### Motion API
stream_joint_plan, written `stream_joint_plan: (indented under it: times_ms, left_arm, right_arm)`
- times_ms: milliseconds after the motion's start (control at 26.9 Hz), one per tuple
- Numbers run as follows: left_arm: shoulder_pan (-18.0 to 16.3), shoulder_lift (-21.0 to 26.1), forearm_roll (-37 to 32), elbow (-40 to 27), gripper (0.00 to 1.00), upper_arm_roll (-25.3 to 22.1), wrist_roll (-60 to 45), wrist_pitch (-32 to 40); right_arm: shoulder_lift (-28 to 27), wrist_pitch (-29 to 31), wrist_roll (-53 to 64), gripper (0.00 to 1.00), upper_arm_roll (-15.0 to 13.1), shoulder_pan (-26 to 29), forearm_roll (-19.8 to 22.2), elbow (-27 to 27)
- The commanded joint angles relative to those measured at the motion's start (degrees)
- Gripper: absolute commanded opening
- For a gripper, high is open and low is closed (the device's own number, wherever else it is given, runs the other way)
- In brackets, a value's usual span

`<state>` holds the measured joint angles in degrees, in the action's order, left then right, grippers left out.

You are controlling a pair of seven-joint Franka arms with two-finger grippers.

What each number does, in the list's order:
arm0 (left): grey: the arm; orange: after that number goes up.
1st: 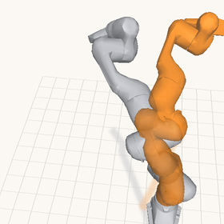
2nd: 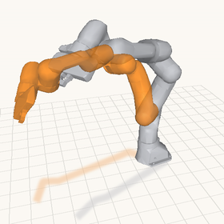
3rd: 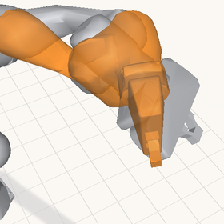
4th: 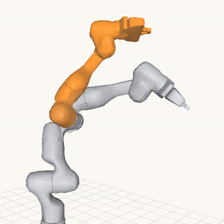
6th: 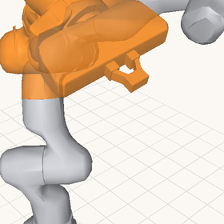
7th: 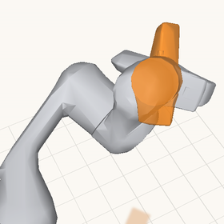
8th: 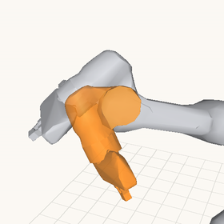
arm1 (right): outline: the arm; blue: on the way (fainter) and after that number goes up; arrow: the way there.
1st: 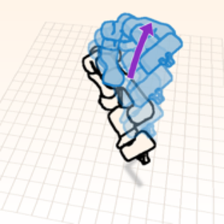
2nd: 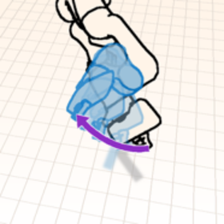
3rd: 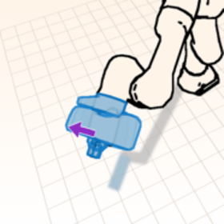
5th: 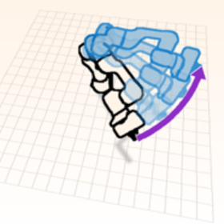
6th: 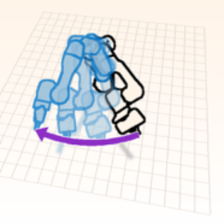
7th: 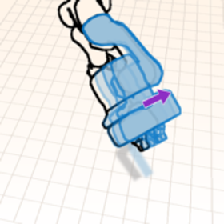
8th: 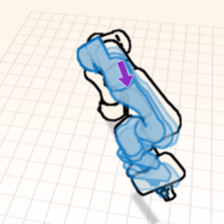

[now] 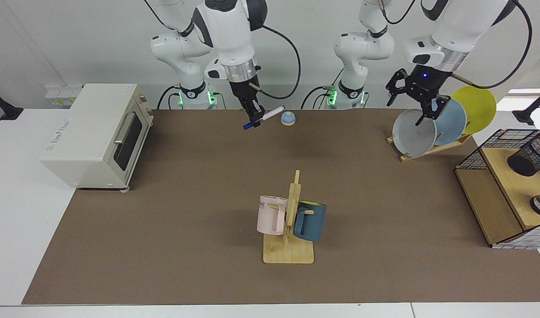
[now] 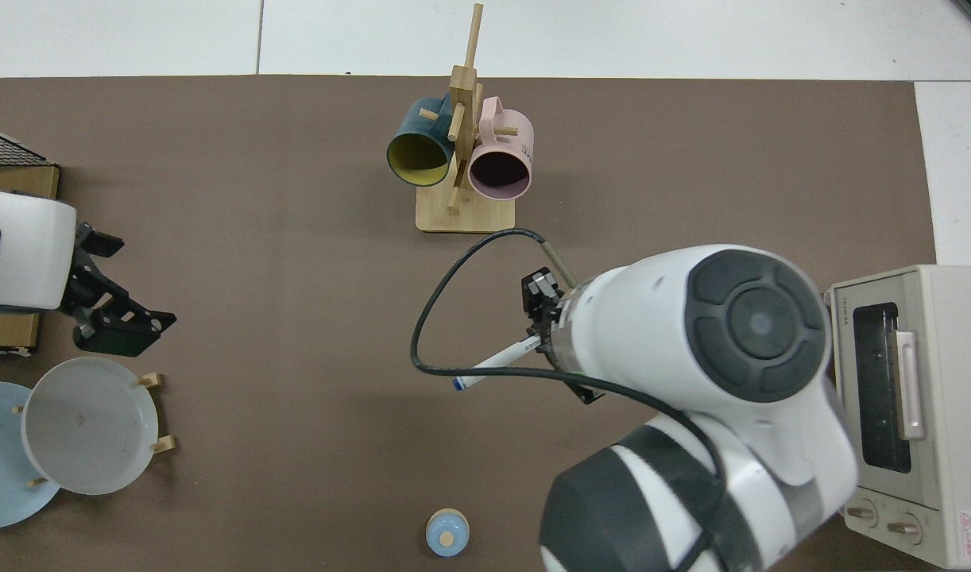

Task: Put markers into pen holder
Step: 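Hold the marker at center while the left gripper reaches toward it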

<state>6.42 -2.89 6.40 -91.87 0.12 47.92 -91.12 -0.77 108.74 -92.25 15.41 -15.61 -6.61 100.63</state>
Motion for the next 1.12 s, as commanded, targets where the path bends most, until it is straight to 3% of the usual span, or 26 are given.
stream_joint_plan:
  times_ms: [0, 260, 446, 595, 893, 1079]
  left_arm:
    - [1.75, -1.6, 2.75, -2.18, 0.99, 1.19, 4.02, 0.06]
    - [3.25, -2.12, 3.09, -5.07, 0.98, 6.2, 5.43, -2.75]
    - [4.48, -1.78, 8.1, -9.03, 0.98, 8.31, 5.35, -3.19]
    - [7.46, -1.86, 8.28, -12.19, 0.98, 9.72, 4.38, -9.76]
    - [9.23, -0.98, 8.46, -14.04, 0.97, 10.6, 1.92, -15.67]
    - [11.25, 0.42, 8.55, -14.3, 0.86, 10.69, 0.86, -16.72]
  right_arm:
    - [-3.09, 3.84, -9.6, 0.0, -0.21, -2.67, -0.78, -0.88]
    - [-5.82, 8.76, -18.92, 0.0, -0.21, -5.92, -0.78, -0.88]
    - [-6.17, 10.96, -22.09, 0.0, -0.29, -5.92, -1.04, -0.88]
    - [-6.52, 12.63, -22.36, 0.0, -0.29, -5.75, -2.79, -0.88]
    - [-6.61, 13.42, -21.74, 0.0, -0.38, -5.22, -3.68, -0.79]
    - [-6.61, 13.51, -21.31, 0.0, -0.38, -5.13, -3.5, -0.79]
